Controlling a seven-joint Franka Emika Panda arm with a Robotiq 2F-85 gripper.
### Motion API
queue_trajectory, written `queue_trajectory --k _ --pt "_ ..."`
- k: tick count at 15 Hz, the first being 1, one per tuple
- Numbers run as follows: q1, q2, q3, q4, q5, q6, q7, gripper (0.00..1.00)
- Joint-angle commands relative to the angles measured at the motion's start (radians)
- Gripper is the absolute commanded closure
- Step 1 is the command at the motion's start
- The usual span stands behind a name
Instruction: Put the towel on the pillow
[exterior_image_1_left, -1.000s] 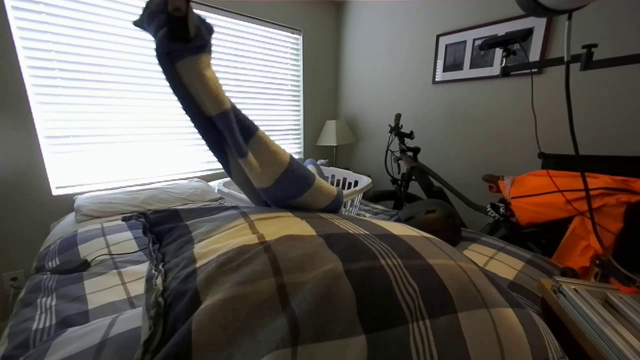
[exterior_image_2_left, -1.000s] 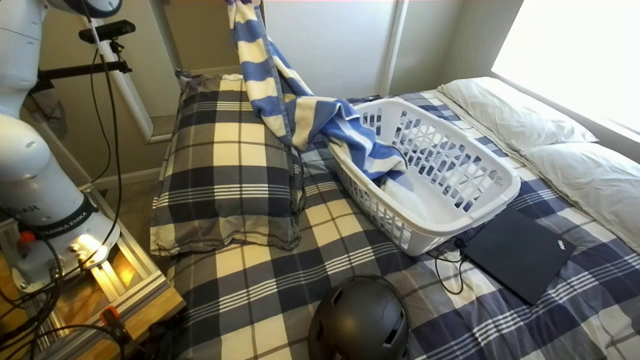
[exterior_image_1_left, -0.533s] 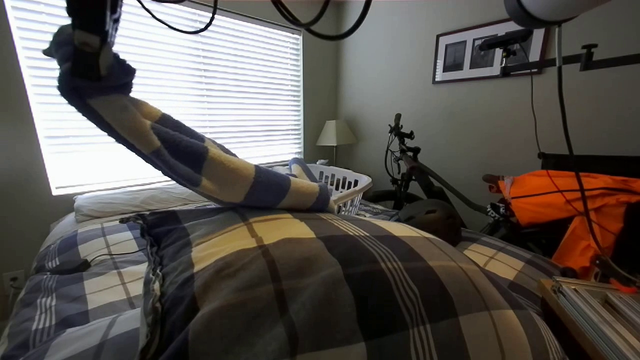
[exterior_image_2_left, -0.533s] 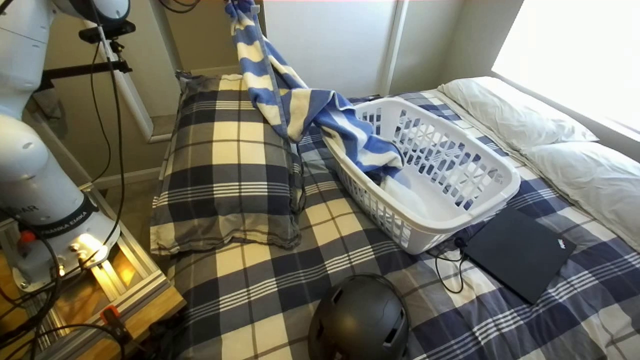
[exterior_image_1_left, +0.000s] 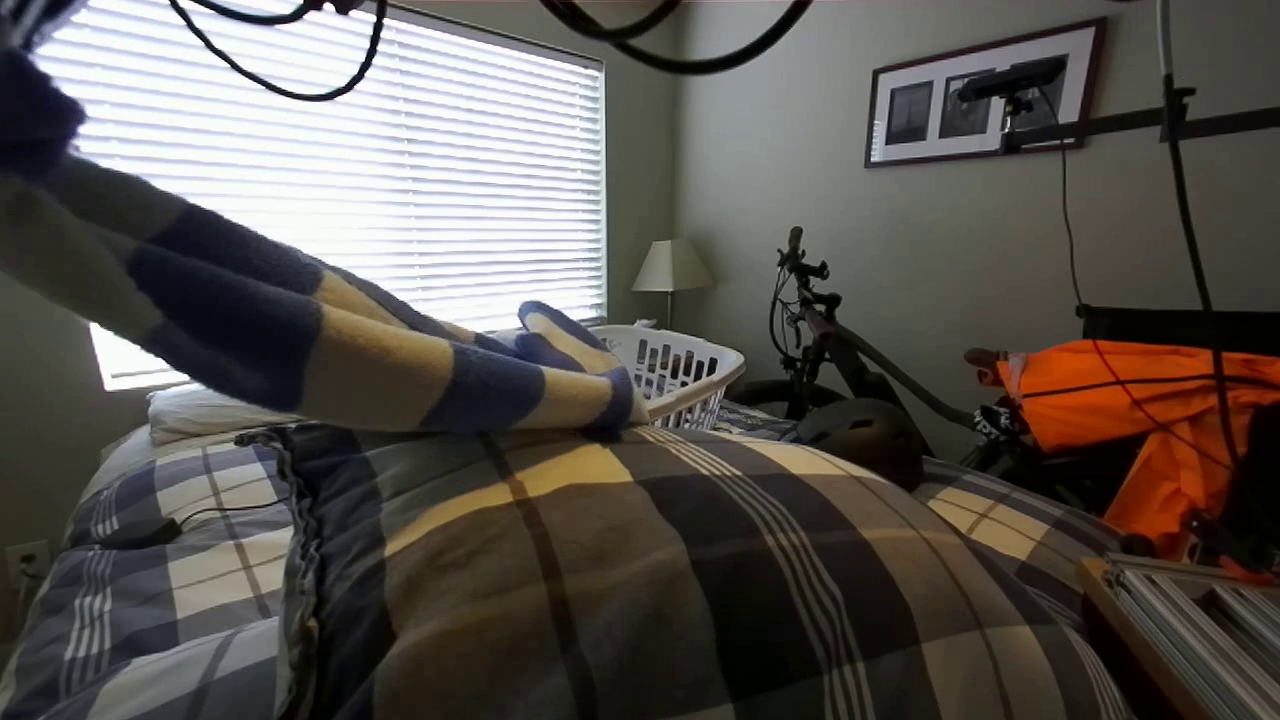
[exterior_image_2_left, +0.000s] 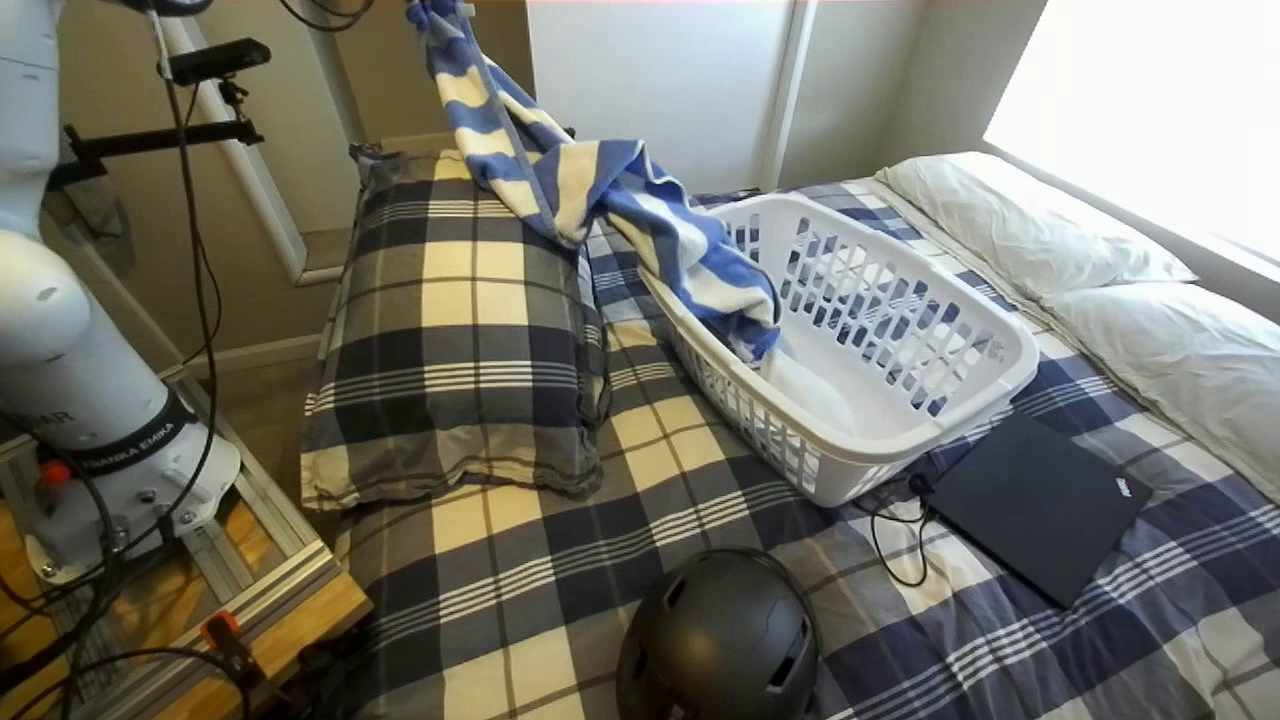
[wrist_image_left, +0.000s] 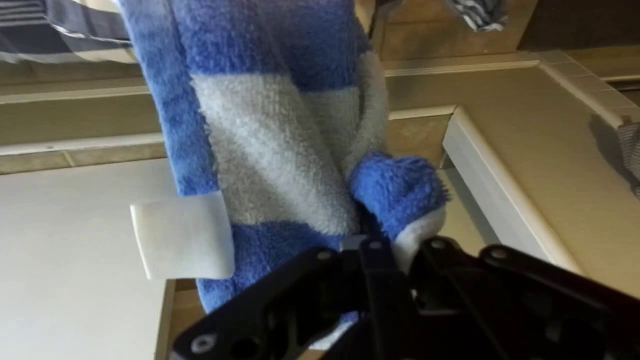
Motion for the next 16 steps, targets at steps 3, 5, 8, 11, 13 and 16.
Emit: queue_trajectory --k 3,5,8,11,13,16 --pt "-0.087 -0.193 0.118 -0.342 0.280 0.065 -0.187 0.96" --pt "-0.118 -0.246 0.144 -0.444 0.382 0.044 -0.270 0.96" --pt "-0.106 -0.332 0.098 -0.595 0.567 -0.024 -0.410 0.96" --pt "-0.094 -0.428 0.036 -0.757 0.695 -0.175 -0.491 0.64" --pt "-0.077 -0.519 -0.037 -0.864 0.621 -0.261 -0.380 0.52" --pt "-0.085 -0.641 -0.133 -0.931 0.514 -0.356 -0.278 0.31"
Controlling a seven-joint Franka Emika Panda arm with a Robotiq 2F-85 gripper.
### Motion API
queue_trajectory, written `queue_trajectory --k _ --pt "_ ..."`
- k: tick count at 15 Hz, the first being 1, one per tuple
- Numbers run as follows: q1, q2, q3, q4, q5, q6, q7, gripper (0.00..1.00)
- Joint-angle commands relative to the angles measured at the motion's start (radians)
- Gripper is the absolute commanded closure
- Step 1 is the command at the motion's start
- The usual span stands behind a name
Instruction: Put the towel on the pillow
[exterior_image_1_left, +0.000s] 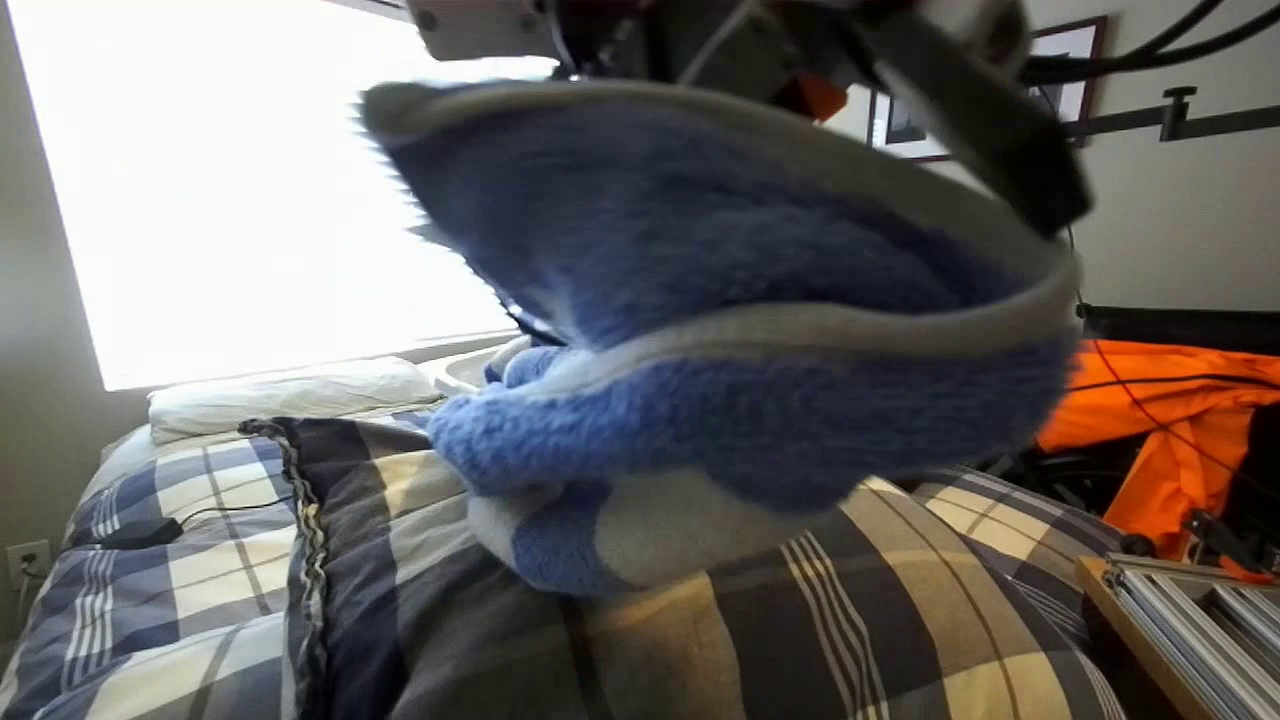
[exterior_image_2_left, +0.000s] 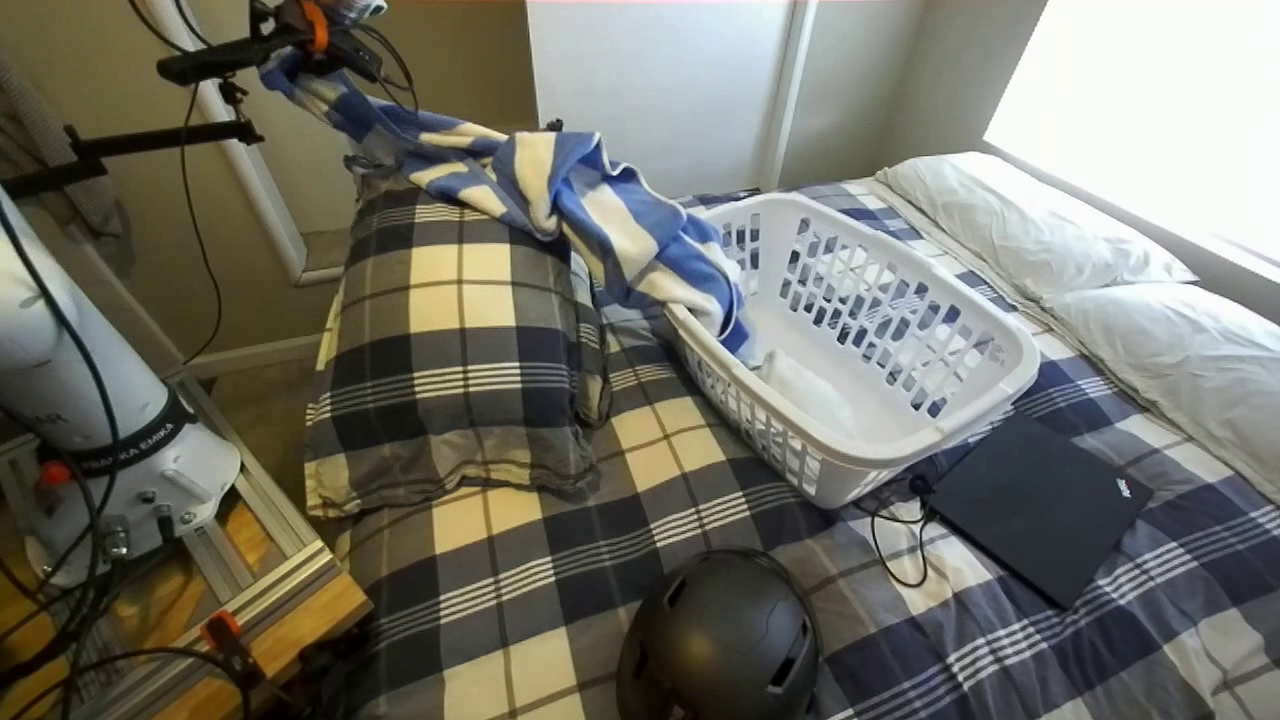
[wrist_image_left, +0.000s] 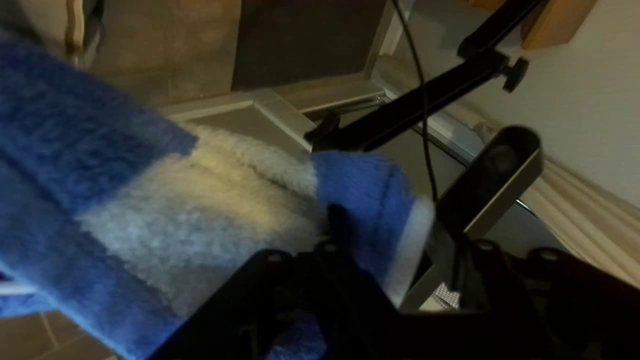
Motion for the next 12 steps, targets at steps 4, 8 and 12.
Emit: queue_trajectory --k 4,8,12 --pt "-0.013 -0.300 -0.200 -0.061 -0.247 -0.282 0.260 0.03" --pt "-0.029 -0.363 -0.288 0.077 -0.418 -0.468 0.390 0.00" --pt "-0.009 -0.373 -0.330 0.122 -0.461 -0.488 0.403 0.00"
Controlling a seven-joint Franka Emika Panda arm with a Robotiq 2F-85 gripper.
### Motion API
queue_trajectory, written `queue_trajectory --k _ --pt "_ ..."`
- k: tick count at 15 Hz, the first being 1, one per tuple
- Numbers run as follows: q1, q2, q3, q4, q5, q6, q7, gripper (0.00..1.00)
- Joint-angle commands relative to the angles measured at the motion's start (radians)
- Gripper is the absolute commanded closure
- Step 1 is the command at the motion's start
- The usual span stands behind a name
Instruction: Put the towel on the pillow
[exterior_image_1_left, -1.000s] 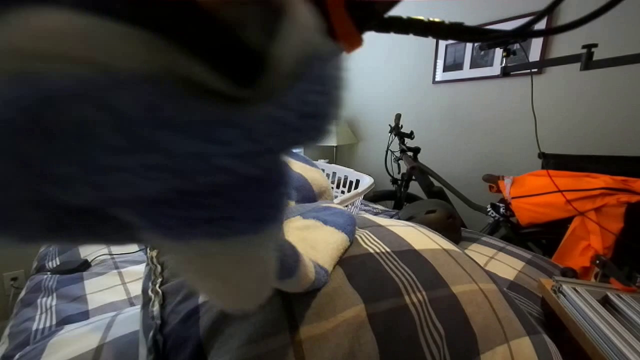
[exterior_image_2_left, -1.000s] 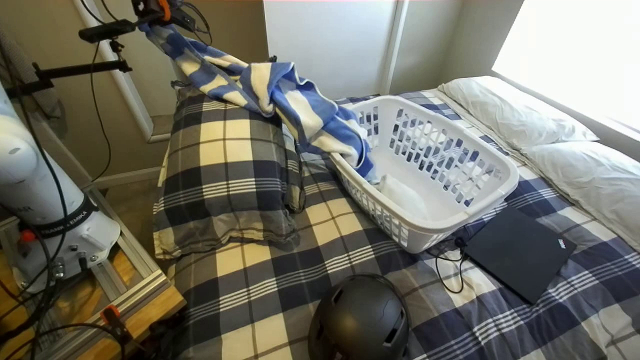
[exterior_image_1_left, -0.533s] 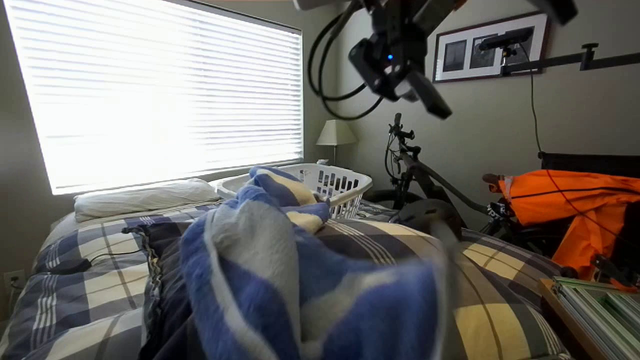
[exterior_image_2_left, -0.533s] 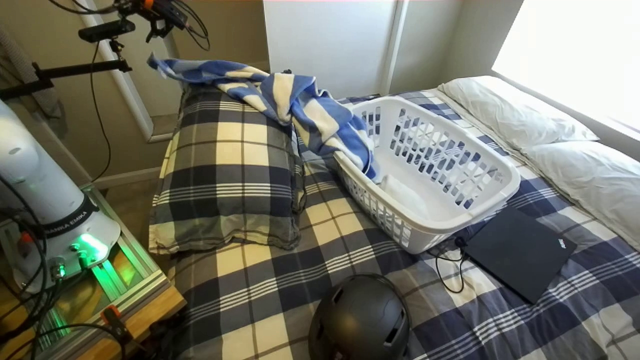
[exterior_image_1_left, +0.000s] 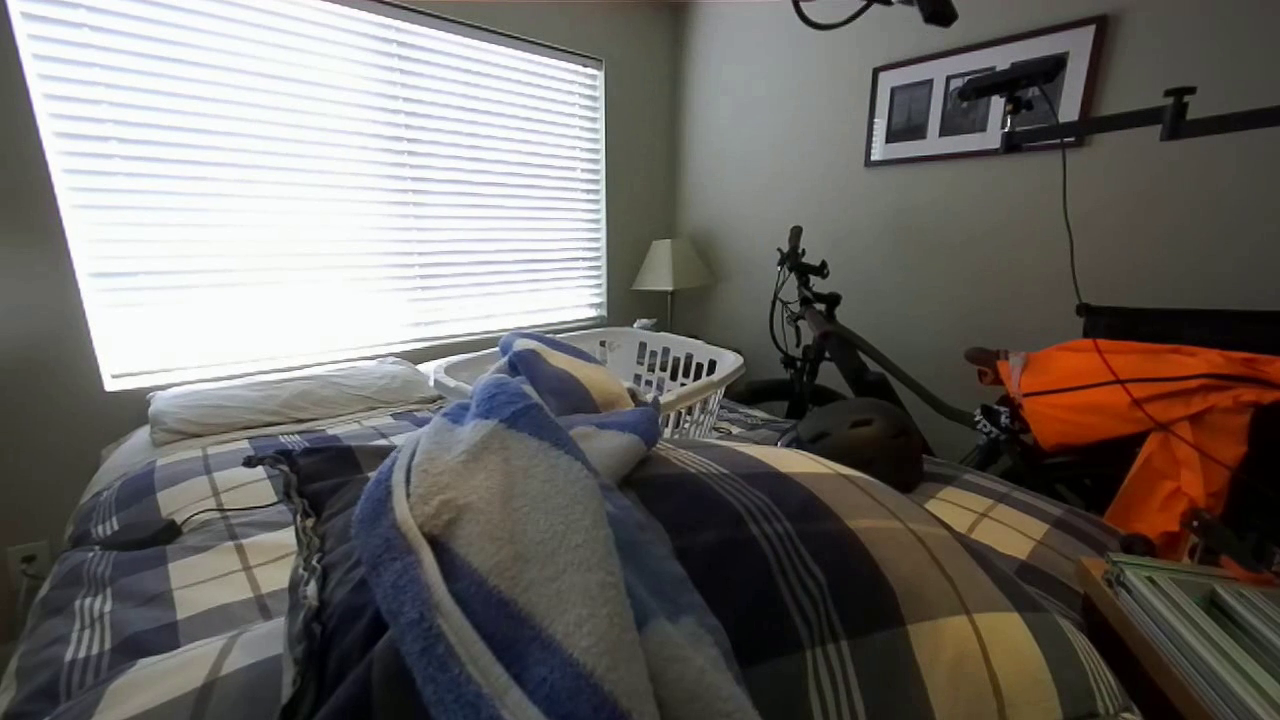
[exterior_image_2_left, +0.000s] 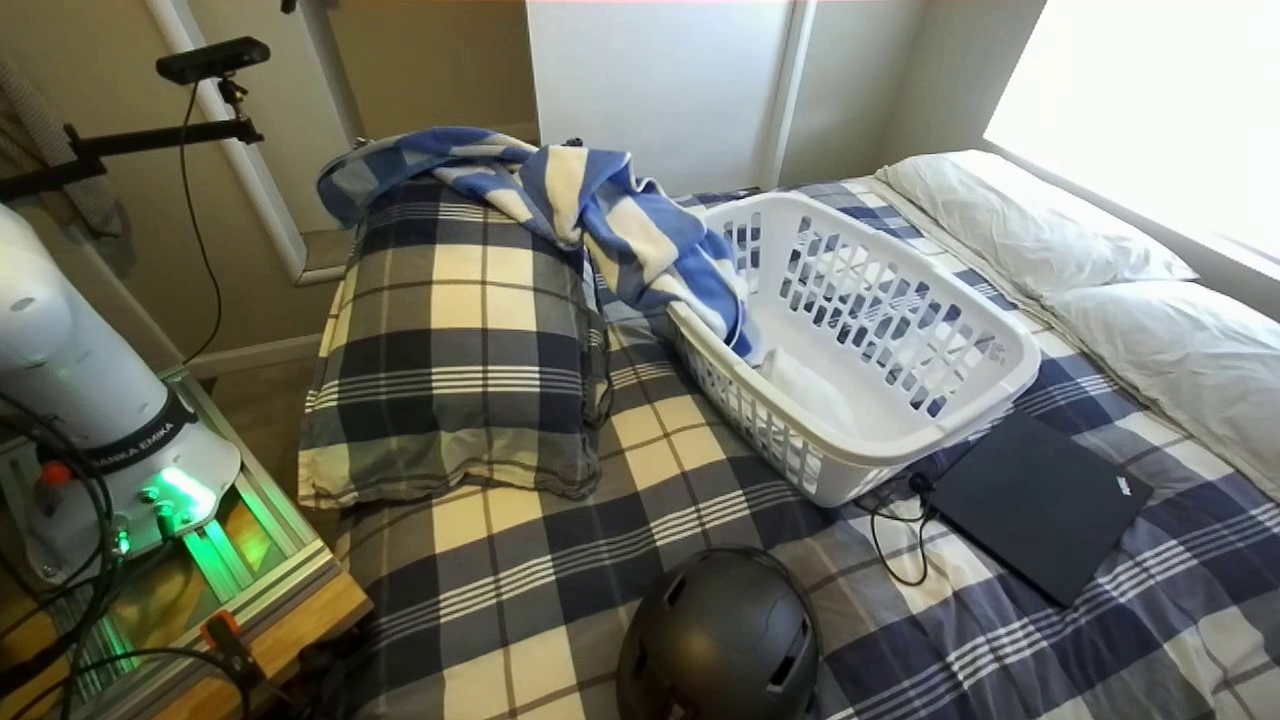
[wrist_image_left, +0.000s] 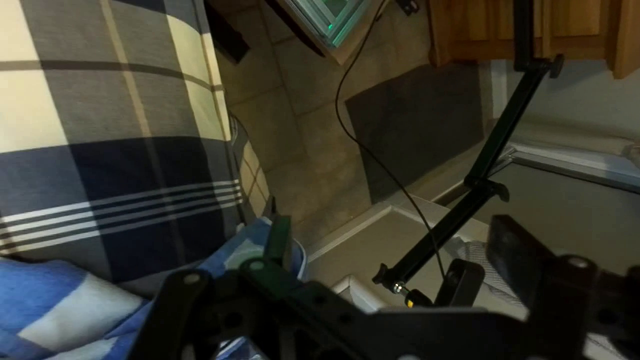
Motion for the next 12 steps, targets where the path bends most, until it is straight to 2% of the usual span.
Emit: queue_trajectory --k 1,6,7,12 --pt "0.023 0.005 -0.020 0.020 -0.014 -0.007 0.017 0.00" --pt "0.023 0.027 -0.015 0.030 -0.023 -0.010 0.027 0.00" --pt "-0.011 0.037 -0.024 0.009 -0.077 0.060 0.092 0.00" --pt "-0.082 0.100 -0.141 -0.011 -0.148 0.258 0.099 0.00"
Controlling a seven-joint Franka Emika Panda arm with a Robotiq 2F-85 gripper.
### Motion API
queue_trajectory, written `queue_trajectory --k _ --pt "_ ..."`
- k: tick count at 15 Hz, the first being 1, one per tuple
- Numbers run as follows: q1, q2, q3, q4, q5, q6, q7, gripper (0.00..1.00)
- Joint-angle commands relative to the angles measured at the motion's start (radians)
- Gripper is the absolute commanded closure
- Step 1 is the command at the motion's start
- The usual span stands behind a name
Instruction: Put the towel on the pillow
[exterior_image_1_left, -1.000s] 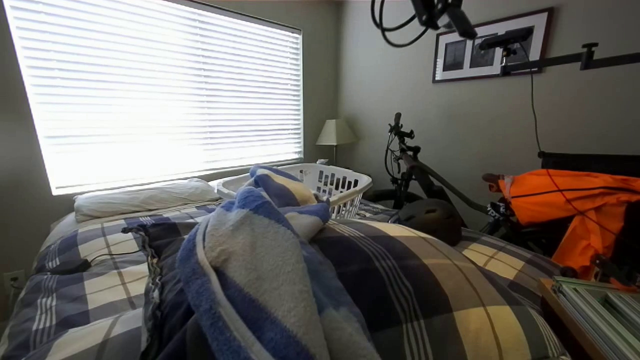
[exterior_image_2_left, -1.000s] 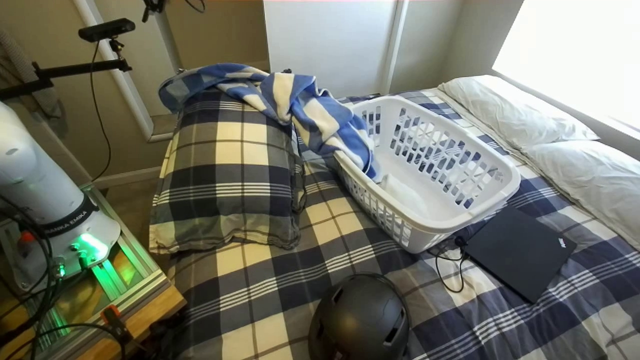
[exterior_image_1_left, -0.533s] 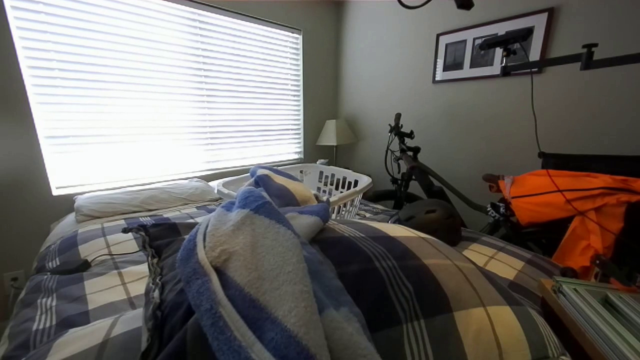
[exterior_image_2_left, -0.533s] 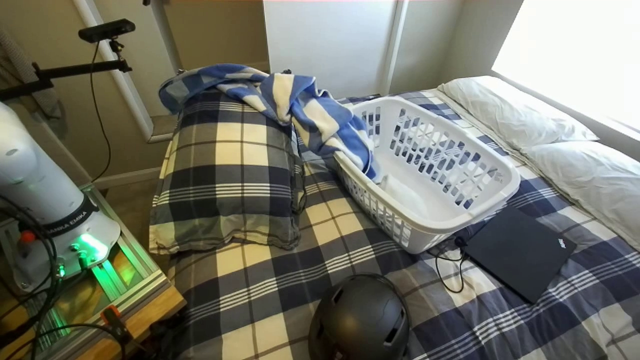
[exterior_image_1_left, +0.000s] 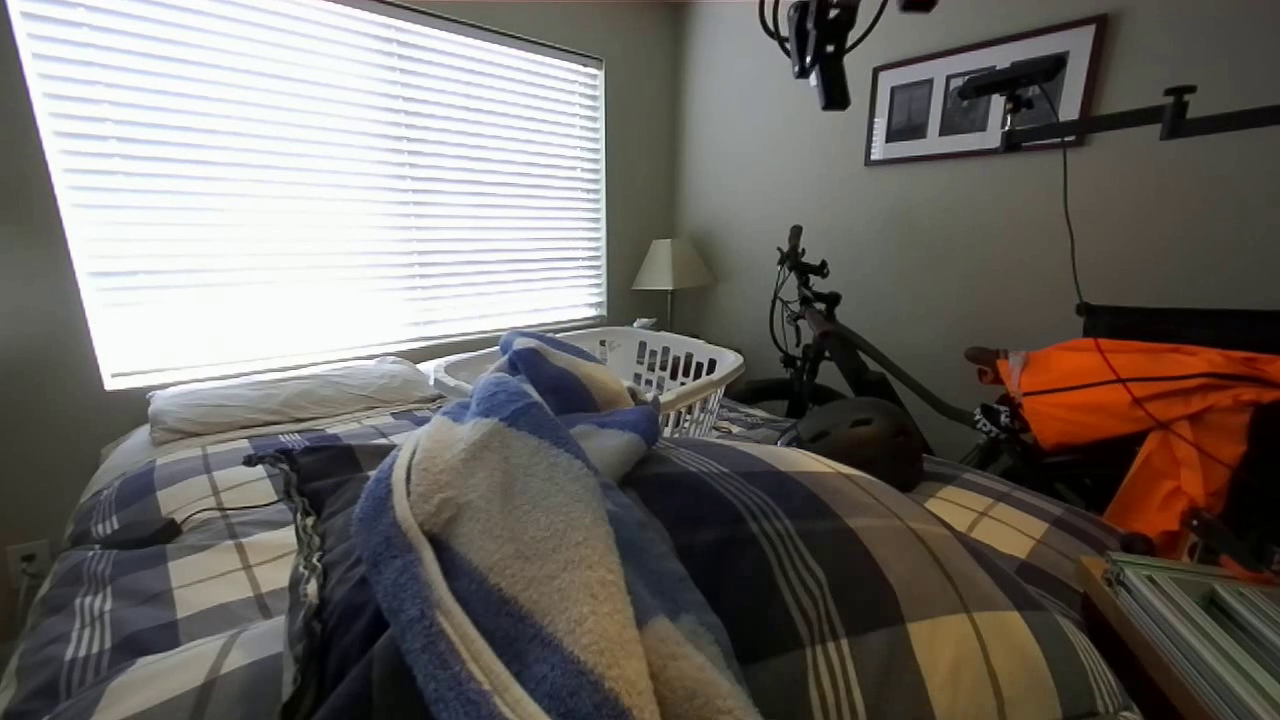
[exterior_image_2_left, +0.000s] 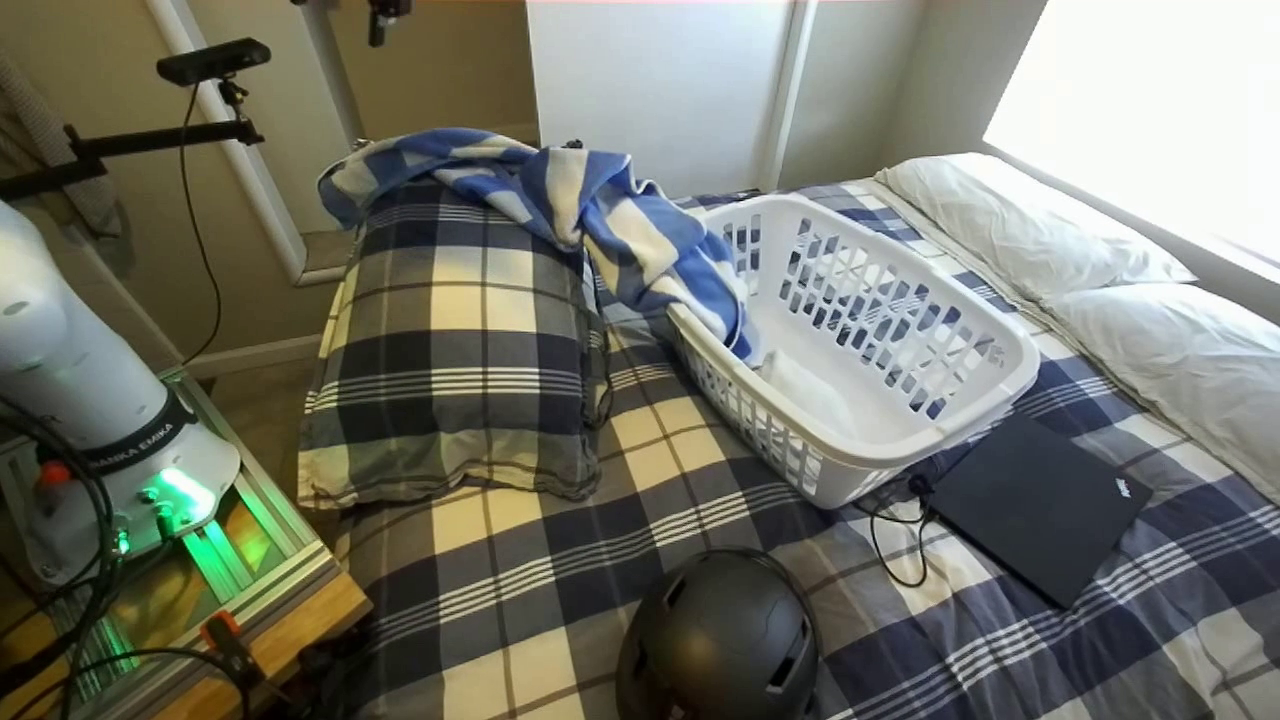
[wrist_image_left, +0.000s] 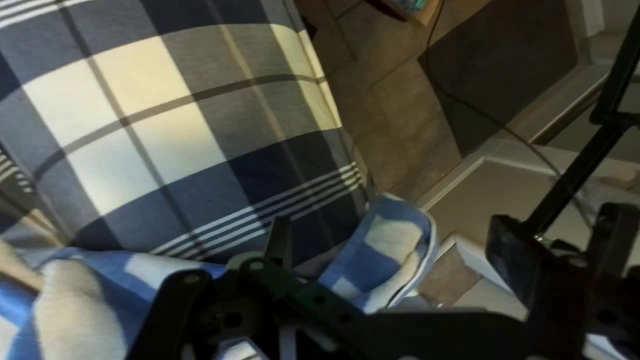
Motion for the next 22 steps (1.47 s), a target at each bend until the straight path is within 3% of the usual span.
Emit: queue_trajectory --k 1,5,11,12,13,16,22 --pt "-0.055 0.052 -0.074 -0.018 -0.036 0.140 0.034 0.00" --pt "-0.115 0.157 -0.139 0.005 -0.012 0.291 0.098 0.00" --pt "-0.181 0.374 -0.169 0.091 -0.004 0.512 0.276 0.00" --pt "-0.193 0.411 -0.169 0.115 -0.005 0.525 0.318 0.00" --pt "-0.187 0.329 -0.149 0.041 -0.017 0.510 0.253 0.00" --pt "-0.210 0.405 -0.149 0.086 -0.019 0.531 0.290 0.00" --pt "-0.211 0.411 -0.148 0.108 -0.019 0.530 0.301 0.00"
